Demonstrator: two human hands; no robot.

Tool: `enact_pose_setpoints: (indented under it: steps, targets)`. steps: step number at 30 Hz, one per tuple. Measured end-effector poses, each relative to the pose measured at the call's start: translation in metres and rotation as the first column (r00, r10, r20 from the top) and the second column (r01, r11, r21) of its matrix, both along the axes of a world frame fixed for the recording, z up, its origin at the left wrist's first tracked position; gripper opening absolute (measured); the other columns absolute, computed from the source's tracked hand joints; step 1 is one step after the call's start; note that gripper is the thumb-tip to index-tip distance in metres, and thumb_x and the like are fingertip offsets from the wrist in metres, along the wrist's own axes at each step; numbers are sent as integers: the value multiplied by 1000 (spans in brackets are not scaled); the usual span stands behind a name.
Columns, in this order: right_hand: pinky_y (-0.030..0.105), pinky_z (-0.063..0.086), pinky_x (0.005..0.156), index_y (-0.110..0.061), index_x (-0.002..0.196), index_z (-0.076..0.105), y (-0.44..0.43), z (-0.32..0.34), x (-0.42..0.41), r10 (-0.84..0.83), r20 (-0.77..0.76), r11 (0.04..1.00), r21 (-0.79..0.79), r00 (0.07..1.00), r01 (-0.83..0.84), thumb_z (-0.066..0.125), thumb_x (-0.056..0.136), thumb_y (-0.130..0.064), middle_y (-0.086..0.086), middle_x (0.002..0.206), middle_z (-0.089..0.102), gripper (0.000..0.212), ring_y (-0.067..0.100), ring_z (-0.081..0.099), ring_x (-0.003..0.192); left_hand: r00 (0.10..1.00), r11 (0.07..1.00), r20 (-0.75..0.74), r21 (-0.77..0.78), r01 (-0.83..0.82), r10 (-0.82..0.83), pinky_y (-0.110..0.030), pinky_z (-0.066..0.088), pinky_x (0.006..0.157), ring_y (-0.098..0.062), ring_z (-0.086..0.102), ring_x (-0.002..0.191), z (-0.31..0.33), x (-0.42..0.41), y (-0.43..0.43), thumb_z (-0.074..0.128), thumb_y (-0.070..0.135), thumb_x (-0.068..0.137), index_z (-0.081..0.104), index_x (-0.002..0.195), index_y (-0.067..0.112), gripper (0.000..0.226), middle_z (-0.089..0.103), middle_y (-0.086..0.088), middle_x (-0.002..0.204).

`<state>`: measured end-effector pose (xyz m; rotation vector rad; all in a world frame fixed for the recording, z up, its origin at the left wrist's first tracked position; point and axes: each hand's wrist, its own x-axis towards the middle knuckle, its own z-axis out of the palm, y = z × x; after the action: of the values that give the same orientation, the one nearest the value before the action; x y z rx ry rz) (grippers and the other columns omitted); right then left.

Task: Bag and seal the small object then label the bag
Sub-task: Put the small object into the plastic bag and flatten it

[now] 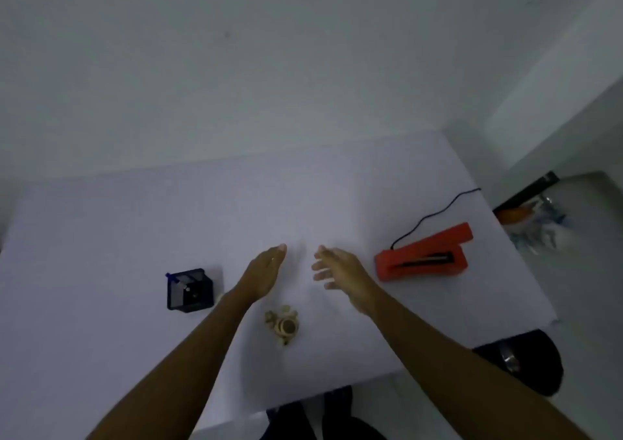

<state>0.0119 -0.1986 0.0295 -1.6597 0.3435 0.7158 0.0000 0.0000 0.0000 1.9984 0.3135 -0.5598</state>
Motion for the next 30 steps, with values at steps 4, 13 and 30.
enact_pose_setpoints:
  steps: [4, 13, 30]
  targets:
    - [24, 46, 57, -4, 103, 70, -5, -50, -57, 4, -301, 993, -109, 954, -39, 59, 94, -41, 9, 89, 74, 40, 17, 67, 68, 984, 996, -157, 15, 87, -84, -34, 17, 119, -21, 30, 144, -43, -23, 4, 26, 52, 102, 34, 149, 16, 61, 32, -5, 157]
    - [25, 46, 55, -13, 97, 66, 9, -103, -98, -297, -417, 955, -123, 859, 271, 63, 93, -28, 7, 83, 63, 17, 17, 59, 65, 971, 998, -232, 24, 63, -56, -34, 48, 86, -21, 62, 97, -74, -44, 1, 47, 49, 97, 45, 139, 13, 56, 61, -11, 126]
    - [23, 43, 50, -13, 101, 72, 8, -124, -110, -263, -348, 965, -86, 900, 249, 70, 86, -16, 5, 76, 63, 15, 13, 53, 62, 986, 995, -161, -83, -56, 42, -41, 54, 85, -19, 65, 82, -95, -89, 0, 65, 17, 91, 73, 98, 15, 11, 73, -5, 94]
